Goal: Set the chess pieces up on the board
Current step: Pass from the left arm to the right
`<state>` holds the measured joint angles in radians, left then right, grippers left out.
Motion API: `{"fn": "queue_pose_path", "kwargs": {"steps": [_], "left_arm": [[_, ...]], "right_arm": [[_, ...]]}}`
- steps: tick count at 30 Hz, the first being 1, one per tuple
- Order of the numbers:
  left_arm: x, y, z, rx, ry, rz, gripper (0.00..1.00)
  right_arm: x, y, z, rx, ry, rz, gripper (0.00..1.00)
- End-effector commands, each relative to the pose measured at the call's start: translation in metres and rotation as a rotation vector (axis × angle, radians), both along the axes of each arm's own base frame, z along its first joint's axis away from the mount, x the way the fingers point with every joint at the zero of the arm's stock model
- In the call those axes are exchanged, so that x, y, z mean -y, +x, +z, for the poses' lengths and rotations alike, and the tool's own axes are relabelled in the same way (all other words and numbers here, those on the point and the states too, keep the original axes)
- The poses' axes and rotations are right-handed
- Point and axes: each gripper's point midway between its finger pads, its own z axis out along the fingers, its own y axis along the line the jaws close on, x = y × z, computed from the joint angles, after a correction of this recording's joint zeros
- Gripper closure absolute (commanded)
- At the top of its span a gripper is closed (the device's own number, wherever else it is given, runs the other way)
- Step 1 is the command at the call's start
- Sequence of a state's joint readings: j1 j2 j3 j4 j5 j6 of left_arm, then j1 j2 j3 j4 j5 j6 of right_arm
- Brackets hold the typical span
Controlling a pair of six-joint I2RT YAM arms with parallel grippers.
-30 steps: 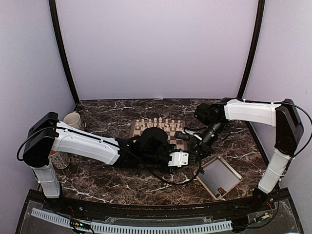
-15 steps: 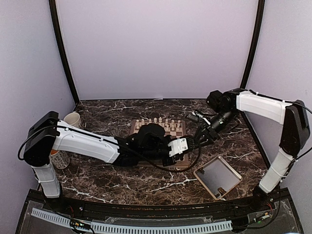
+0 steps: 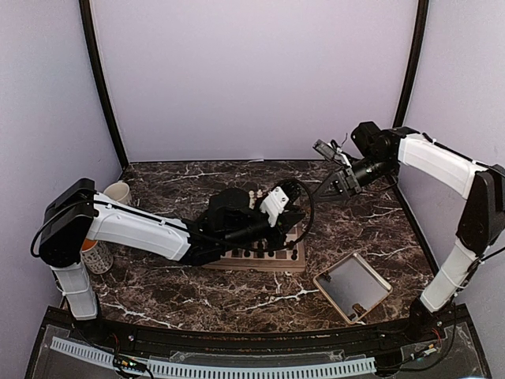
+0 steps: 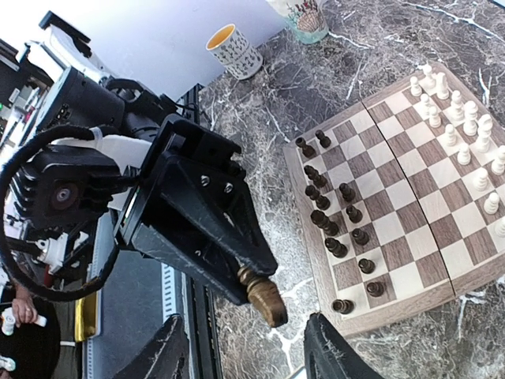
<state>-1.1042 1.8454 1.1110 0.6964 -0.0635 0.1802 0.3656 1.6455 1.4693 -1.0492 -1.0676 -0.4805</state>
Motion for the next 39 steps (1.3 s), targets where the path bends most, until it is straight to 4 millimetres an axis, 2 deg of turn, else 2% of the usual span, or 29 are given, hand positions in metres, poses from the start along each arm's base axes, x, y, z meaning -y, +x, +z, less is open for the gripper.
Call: {"fn": "queue_pose_path", "kwargs": {"steps": [1,7,14,17,28,36,39], "left_arm": [[-0.001,-0.008,0.047,0.009,-0.165,-0.021,0.85],[0.006,-0.009,0.054,0.009,-0.190,-0.050,0.85],[0.009,-0.005,0.057,0.017,-0.213,-0.038,0.85],[0.012,-0.005,0.055,0.016,-0.213,-0.042,0.84],[0.017,-0.001,0.048,0.007,-0.201,-0.035,0.84],[0.016,0.006,0.047,0.002,-0.209,-0.007,0.84],[0.018,0.010,0.045,0.006,-0.191,0.009,0.74]], "right_arm": [[-0.007,0.006,0.002,-0.073,0.047,-0.024,0.49],[-0.009,0.005,-0.001,-0.116,0.069,-0.030,0.47],[-0.011,-0.001,0.003,-0.180,0.113,-0.017,0.49],[-0.011,-0.004,0.005,-0.197,0.135,-0.007,0.53],[-0.012,-0.004,0.005,-0.219,0.151,-0.009,0.77],[-0.012,-0.005,0.006,-0.204,0.148,-0.016,0.81],[-0.011,-0.004,0.005,-0.186,0.138,-0.021,0.87]]}}
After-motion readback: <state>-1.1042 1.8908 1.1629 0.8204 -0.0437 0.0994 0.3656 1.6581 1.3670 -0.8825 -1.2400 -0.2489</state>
